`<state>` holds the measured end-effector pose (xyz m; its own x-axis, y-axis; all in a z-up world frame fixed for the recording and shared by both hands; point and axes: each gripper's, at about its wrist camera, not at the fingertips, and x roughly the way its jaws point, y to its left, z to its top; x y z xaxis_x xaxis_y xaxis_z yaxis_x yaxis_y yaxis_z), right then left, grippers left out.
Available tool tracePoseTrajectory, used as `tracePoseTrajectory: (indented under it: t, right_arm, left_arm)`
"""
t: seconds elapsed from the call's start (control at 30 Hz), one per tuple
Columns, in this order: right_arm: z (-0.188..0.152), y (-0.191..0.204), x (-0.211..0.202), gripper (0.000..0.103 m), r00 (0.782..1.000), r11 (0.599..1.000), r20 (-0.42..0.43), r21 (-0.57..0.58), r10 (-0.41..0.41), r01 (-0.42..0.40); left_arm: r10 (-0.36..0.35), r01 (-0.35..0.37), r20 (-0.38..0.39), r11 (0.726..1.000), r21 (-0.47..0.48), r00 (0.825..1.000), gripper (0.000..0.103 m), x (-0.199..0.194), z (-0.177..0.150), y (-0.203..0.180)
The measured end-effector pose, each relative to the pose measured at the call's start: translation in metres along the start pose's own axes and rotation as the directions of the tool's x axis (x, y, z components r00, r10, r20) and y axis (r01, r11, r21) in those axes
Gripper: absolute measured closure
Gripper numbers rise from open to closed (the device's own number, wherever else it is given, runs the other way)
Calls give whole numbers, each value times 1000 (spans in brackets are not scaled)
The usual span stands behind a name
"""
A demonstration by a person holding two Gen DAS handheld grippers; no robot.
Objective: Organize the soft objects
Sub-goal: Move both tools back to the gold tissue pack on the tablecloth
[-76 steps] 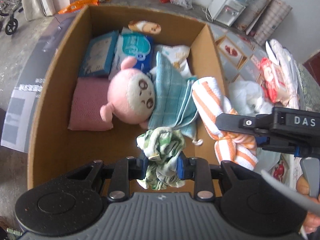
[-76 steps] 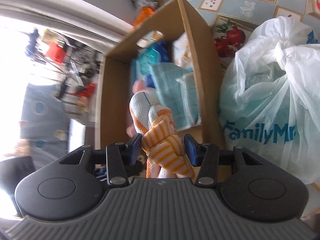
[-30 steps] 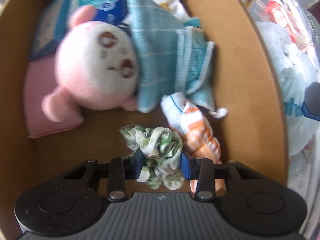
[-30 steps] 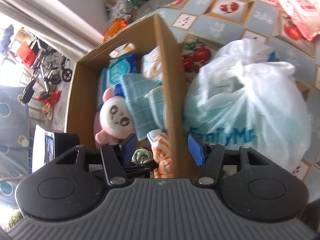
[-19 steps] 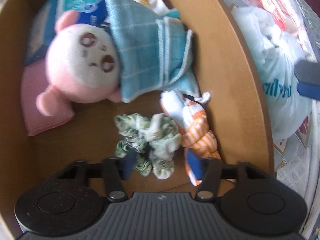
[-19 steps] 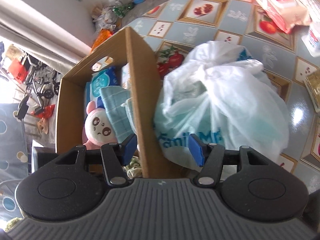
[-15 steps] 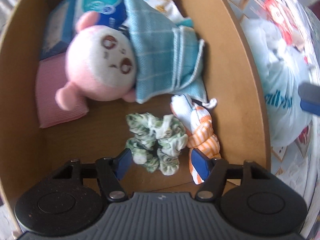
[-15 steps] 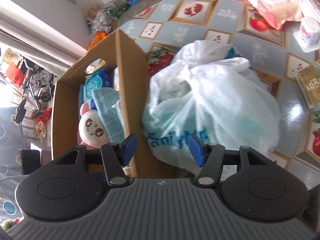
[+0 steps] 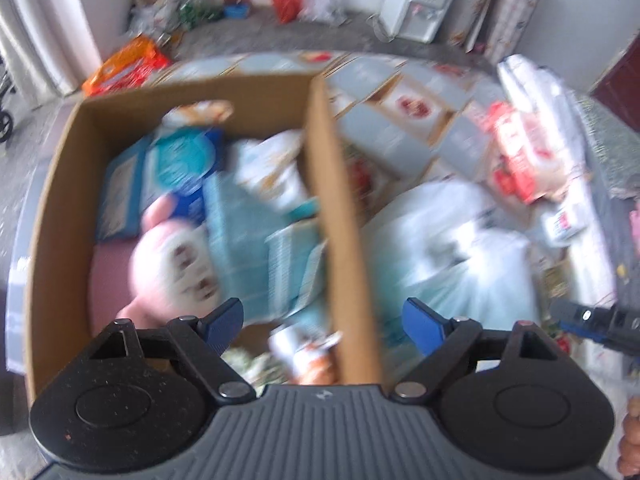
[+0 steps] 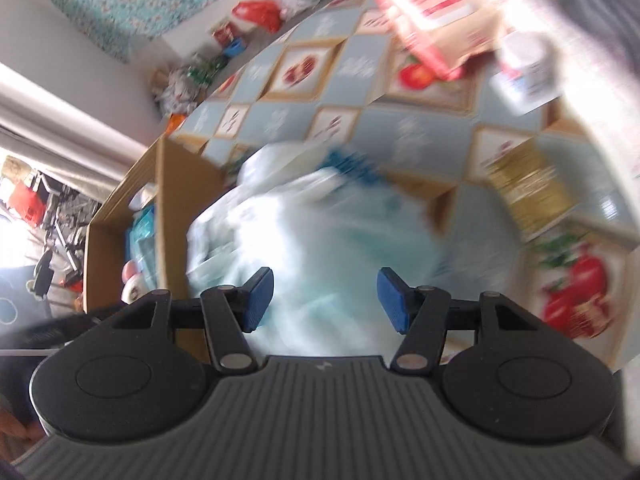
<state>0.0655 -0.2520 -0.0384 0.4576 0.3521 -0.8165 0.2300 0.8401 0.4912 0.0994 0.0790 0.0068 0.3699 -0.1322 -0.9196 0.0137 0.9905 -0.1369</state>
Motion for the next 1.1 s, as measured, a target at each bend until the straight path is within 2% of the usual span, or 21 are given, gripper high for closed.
tracePoseTrajectory:
  t: [0.13, 0.27, 0.33, 0.53, 0.7, 0.8, 0.9, 1.1]
  right_arm:
    - [20, -49, -15, 44, 997, 998, 37, -17, -68, 68]
    - [36, -89, -12, 42, 993, 991, 30, -77, -112, 114]
    - [43, -103, -4, 35, 993, 986, 19, -114, -120, 122]
    - [60, -126, 27, 27, 993, 966, -23, -236, -114, 105]
    - [56, -128, 53, 27, 994, 948, -69, -311, -89, 64]
    - [51, -127, 66, 27, 991, 937, -82, -343, -103, 69]
    - [47, -126, 75, 28, 990, 937, -94, -345, -102, 64]
    - [41, -118, 86, 29, 990, 920, -82, -386, -114, 74]
  left_arm:
    - [-49, 49, 25, 999, 12, 998, 15, 1, 17, -48]
    - [-102, 102, 23, 995, 25, 994, 15, 13, 31, -100]
    - [-116, 116, 12, 992, 41, 993, 15, 25, 38, -128]
    - [-125, 138, -103, 982, 133, 987, 16, 81, 45, -208]
    - [-165, 205, -240, 967, 150, 956, 21, 131, 45, -256]
    - [-154, 205, -312, 969, 137, 938, 22, 156, 42, -273]
    - [-110, 179, -386, 973, 147, 916, 23, 179, 37, -288]
    - [-102, 172, -454, 978, 116, 885, 23, 206, 34, -304]
